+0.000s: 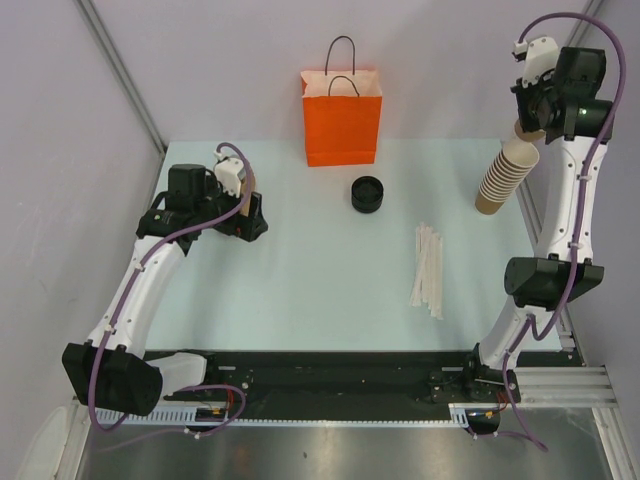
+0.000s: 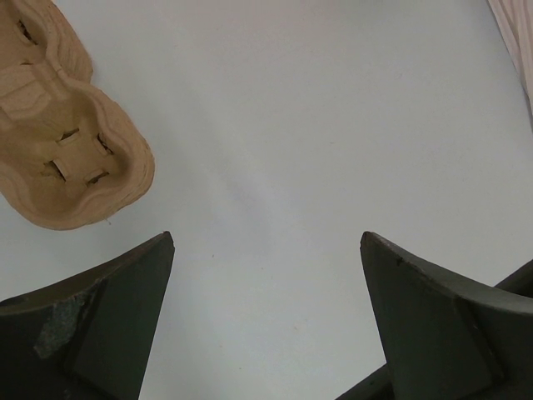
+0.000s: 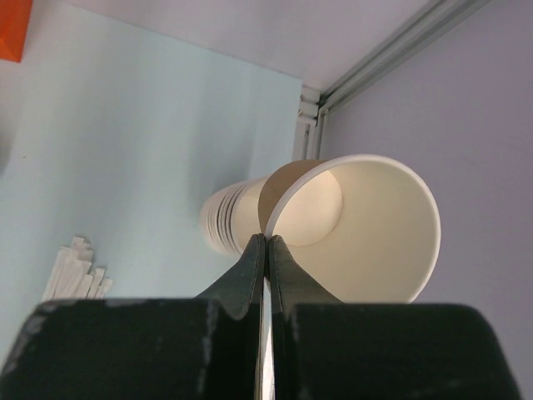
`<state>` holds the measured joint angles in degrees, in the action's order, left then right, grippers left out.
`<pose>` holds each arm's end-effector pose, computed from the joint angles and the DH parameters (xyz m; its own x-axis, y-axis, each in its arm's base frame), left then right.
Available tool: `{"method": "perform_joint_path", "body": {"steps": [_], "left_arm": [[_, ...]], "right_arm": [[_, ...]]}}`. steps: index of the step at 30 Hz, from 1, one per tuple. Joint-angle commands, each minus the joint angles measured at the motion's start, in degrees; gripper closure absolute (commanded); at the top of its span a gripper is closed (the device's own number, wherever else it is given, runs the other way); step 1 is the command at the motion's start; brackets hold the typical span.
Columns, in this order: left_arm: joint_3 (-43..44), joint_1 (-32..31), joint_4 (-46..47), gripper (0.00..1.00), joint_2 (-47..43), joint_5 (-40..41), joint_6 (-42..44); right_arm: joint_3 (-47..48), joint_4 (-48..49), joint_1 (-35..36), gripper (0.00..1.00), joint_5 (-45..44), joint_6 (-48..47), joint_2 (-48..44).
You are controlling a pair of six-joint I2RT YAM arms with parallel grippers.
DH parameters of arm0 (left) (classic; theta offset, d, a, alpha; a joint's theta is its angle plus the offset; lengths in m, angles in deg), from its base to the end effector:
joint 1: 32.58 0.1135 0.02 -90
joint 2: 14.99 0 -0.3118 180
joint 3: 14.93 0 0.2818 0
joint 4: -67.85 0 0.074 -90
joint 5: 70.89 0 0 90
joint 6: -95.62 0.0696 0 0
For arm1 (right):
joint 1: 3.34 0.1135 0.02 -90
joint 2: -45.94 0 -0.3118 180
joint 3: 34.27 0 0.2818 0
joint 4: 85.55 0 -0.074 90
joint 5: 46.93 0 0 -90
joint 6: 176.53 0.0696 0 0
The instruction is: Pack the takeout coffee
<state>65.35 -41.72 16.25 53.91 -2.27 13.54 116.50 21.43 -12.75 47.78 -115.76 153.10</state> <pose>0.2823 -0.0711 0.3704 -0.5732 0.2222 -0.7887 0.5066 0.8527 -0.1279 0.4359 -0.0665 0.5354 -0.4679 -0.4158 -0.7799 -0.1559 0.9074 -0.3902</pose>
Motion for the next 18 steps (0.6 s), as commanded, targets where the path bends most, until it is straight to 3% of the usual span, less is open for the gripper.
{"method": "perform_joint_path", "body": {"steps": [1,5,8,13,18], "left_arm": [[-0.05,-0.43,2.31,0.01,-0.44,-0.59,-0.8],[0.48,-0.52,2.57,0.0,-0.61,-0.24,-1.68],[1.44,-0.08,2.31,0.01,-0.87,-0.23,-2.82],[3.47,6.23,3.61,0.0,-1.75,-7.42,-8.18],[0.06,15.63,9.07,0.0,-4.91,-12.19,-16.18]], "right_arm": [[2.85,5.62,2.81,1.0,-2.6,-2.58,-5.63],[2.59,4.76,8.51,1.0,0.03,-4.25,-8.45],[-2.93,3.51,18.09,1.0,1.79,-4.78,-11.52],[-19.97,8.33,34.7,1.0,2.94,-2.24,-16.0],[-40.88,18.61,53.74,1.0,-0.65,0.14,-15.66]]}}
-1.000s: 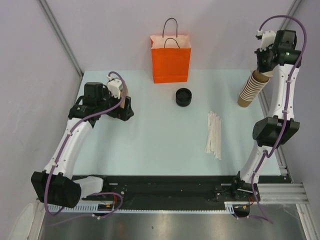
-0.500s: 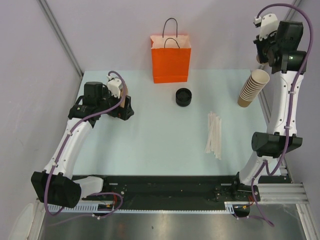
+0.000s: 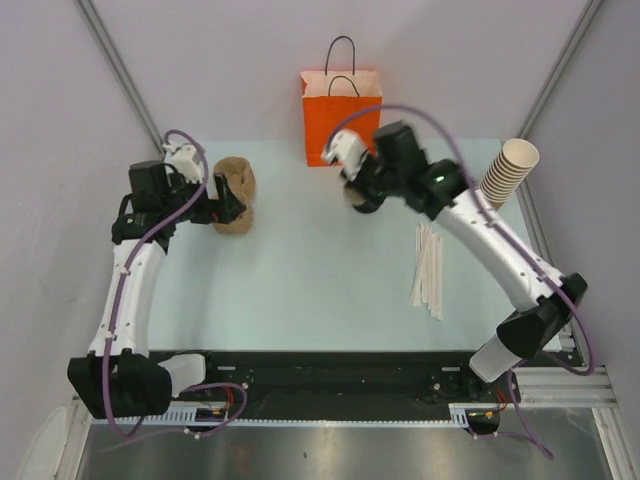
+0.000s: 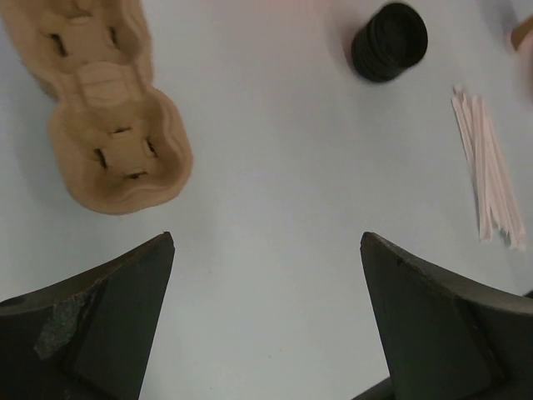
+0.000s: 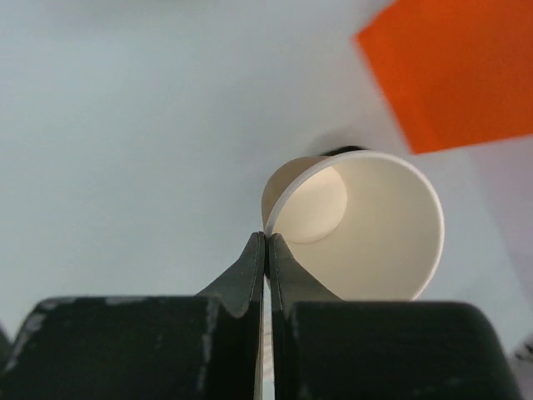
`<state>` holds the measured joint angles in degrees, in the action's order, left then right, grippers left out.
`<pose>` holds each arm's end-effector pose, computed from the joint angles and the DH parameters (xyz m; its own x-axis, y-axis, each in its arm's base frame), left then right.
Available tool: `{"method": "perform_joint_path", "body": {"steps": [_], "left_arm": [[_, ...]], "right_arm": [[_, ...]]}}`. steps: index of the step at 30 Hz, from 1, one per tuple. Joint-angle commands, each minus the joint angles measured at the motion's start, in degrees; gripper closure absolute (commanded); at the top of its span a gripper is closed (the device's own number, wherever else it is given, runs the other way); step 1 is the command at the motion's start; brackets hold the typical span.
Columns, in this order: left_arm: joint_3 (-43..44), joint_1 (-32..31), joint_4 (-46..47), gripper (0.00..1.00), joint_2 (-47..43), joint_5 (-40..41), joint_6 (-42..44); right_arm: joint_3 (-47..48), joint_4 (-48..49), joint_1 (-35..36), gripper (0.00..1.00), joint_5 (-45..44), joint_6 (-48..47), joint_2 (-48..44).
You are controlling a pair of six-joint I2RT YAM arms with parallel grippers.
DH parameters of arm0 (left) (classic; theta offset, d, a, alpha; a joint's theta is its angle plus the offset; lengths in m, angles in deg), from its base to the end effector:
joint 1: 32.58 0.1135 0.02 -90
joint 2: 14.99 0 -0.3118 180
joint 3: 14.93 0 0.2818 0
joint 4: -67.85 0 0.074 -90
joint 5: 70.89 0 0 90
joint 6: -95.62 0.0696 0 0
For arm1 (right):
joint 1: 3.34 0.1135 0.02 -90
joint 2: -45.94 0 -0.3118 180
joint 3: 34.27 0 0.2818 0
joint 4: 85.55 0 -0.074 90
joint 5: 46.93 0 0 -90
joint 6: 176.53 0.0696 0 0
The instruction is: Pack the takeout coffee
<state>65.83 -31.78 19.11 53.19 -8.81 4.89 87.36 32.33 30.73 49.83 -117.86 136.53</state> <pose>0.2890 -0.0286 0.3844 -0.5946 -0.0196 -0.8038 0.3581 0.8886 -0.2865 0.3162 0.2237 0.4967 -0.0326 -0.6454 -0.7632 -0.7689 0.5040 -0.3934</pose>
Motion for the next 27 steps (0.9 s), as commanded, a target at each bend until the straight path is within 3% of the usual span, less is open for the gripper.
{"method": "perform_joint_path", "body": {"steps": [1,6,11,19,27], "left_arm": [[-1.22,6.23,7.52,0.01,-5.5,-5.56,-7.62],[-6.76,6.41,11.66,0.0,-9.73,-2.75,-8.06],[-6.59,6.41,10.61,0.0,-9.56,-1.52,-6.92],[-6.33,6.41,11.13,0.01,-9.12,-1.17,-7.79],[-6.24,6.41,11.92,0.01,-8.15,-2.75,-9.46]], "right_arm": [[-14.56,9.29,12.67,1.0,-4.29,2.15,1.0],[-26.0,19.84,21.38,1.0,-10.01,5.31,2.57],[-28.13,24.77,24.73,1.0,-14.58,7.42,7.49],[-31.46,25.12,27.72,1.0,-18.89,13.13,8.48],[-35.33,23.37,27.9,0.97,-13.98,16.13,4.34]]}}
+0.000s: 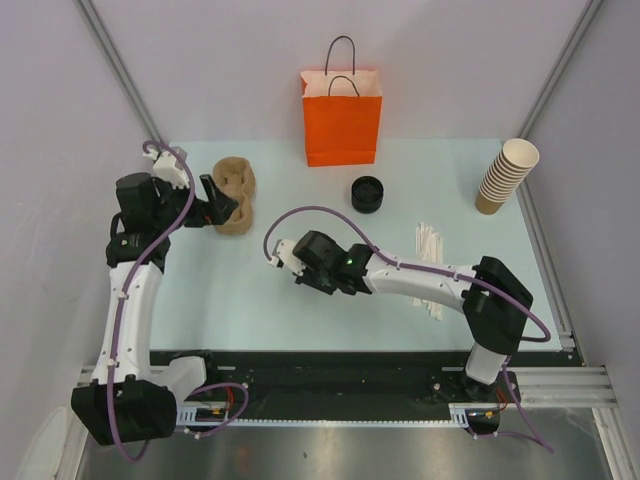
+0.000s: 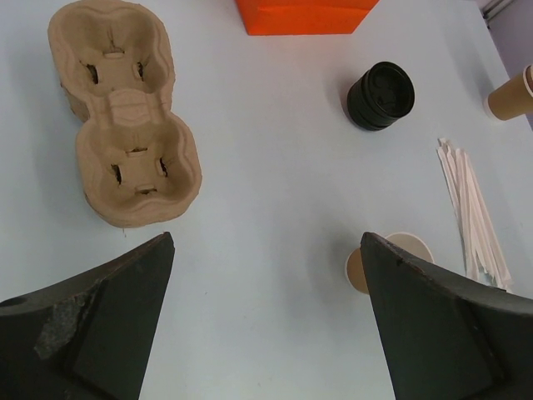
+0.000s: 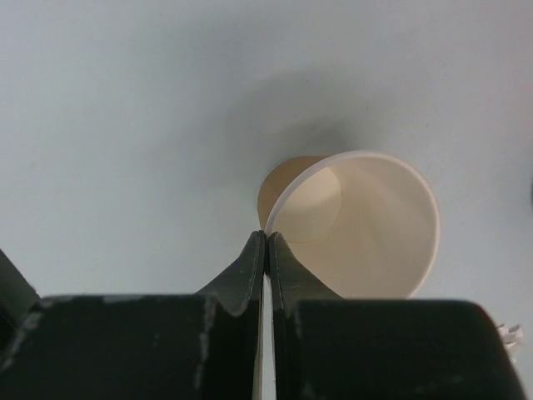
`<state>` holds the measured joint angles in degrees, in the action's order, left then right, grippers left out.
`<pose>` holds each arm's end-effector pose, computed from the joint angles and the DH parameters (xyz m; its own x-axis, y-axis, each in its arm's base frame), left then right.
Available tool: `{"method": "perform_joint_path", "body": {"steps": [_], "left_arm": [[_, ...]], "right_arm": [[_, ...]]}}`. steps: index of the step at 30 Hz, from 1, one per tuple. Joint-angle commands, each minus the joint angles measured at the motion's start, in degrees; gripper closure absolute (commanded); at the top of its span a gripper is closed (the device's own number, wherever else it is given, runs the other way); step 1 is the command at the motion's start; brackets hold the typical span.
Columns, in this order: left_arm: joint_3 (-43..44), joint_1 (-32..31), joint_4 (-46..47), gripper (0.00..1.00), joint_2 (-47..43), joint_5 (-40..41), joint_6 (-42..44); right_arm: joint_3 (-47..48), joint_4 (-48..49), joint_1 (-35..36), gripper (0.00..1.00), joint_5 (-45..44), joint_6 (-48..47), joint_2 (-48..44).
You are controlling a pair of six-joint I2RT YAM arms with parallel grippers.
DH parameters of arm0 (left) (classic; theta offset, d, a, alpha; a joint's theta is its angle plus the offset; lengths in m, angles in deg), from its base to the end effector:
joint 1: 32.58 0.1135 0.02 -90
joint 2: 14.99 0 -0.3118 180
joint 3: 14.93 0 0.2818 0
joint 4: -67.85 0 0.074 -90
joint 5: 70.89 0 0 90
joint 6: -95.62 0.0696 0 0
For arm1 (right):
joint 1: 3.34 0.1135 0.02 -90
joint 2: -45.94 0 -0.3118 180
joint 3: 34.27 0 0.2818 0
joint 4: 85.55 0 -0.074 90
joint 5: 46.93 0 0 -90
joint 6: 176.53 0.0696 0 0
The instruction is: Pack the takeout coffee
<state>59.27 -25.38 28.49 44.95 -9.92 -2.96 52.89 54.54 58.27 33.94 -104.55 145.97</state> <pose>0.2612 -0.0010 0.3956 -0.4648 -0.1902 -0.8647 0.2600 0.9043 -0.3386 0.2167 0.3777 0.2441 -0.1055 -0.8375 -0.5361 -0.8997 0.3100 -0.3073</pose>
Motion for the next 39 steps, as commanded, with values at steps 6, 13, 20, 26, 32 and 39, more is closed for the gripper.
{"method": "perform_joint_path", "body": {"steps": [6,13,20,26,32,39], "left_arm": [[0.4,0.01,2.11,0.0,0.35,-1.46,-1.27],[1.11,0.01,2.02,0.01,1.23,-1.81,-1.53],[0.93,-0.26,2.02,0.01,1.05,-3.39,-1.44],[1.46,-1.31,1.58,0.01,0.79,-2.52,-0.56],[1.28,-3.42,3.42,0.0,1.05,-1.73,-0.83],[5.59,-5.53,3.6,0.0,3.07,1.88,3.04]], "right_arm": [[-2.45,1.78,0.18,0.86,2.01,3.7,-5.72],[-3.42,1.6,-0.08,0.76,1.3,2.99,-5.99],[2.35,-1.11,-1.57,0.39,6.83,0.36,-10.29],[13.36,-4.81,-14.09,0.17,22.56,5.0,-11.79],[29.09,-7.89,-34.69,0.28,23.99,13.53,1.8],[35.52,-4.64,-43.14,0.38,16.51,14.85,11.13]]}}
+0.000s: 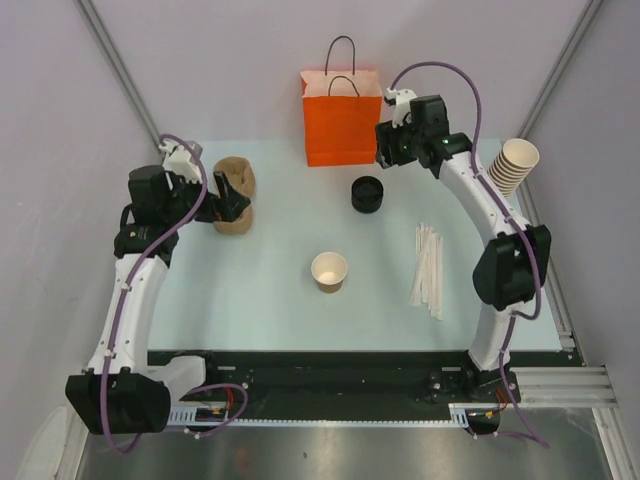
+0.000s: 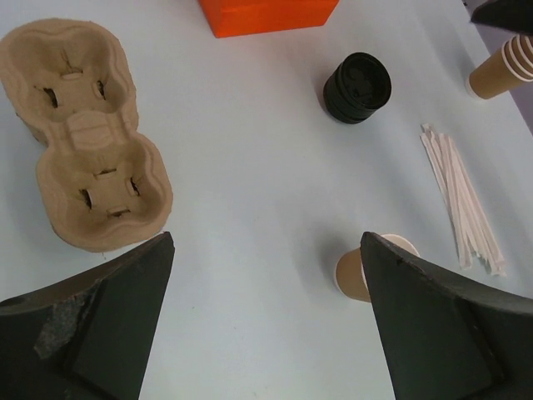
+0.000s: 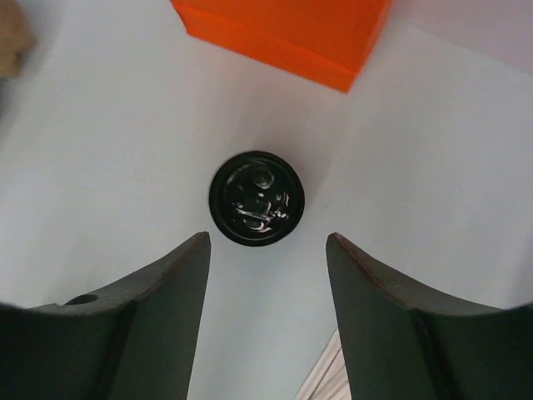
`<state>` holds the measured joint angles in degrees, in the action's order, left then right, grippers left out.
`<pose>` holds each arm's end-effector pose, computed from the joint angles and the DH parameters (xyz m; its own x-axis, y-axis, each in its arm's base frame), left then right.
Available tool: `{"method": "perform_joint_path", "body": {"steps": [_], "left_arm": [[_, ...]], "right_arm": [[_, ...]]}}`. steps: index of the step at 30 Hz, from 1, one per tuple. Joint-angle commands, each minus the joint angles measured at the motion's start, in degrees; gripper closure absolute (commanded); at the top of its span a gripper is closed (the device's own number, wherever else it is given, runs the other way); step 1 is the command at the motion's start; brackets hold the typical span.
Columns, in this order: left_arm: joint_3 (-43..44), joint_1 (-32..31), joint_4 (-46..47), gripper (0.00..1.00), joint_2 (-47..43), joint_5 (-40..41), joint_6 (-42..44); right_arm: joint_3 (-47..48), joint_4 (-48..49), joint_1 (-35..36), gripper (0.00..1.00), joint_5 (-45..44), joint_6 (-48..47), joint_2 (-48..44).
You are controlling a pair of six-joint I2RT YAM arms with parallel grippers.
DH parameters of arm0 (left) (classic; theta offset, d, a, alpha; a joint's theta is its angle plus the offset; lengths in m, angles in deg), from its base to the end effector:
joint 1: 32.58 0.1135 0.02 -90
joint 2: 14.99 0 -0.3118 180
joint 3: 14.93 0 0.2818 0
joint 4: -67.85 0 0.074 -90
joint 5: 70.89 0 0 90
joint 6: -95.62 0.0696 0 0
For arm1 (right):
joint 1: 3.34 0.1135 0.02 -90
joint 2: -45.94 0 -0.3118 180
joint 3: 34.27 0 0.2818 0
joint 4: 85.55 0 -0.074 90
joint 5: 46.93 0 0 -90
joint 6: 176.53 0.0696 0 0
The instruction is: Pack the takeout coffee
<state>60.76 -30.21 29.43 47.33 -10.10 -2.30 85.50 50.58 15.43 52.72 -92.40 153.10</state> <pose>0.2726 -0.0227 0.3977 -0.4749 -0.1400 -0.8688 0.3435 0.8795 -0.3295 0.4781 0.1748 0.3989 -0.4424 -0.2568 -0.8592 -0.5008 0.8656 -0.0009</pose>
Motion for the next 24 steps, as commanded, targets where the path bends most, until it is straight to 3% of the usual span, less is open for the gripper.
{"method": "perform_joint_path", "body": {"steps": [1,9,24], "left_arm": [[4.1,-0.79,2.84,0.0,0.78,2.14,2.21],[3.4,-1.4,4.68,0.0,2.62,1.44,0.45],[3.66,-1.49,5.21,0.0,3.68,1.18,-0.16]], "right_arm": [[3.78,-0.6,-1.09,0.38,-2.18,3.14,4.98],[8.79,-4.46,-2.16,0.49,-2.34,5.08,15.09],[15.65,-6.31,-1.01,0.54,-5.61,2.97,23.8]]}}
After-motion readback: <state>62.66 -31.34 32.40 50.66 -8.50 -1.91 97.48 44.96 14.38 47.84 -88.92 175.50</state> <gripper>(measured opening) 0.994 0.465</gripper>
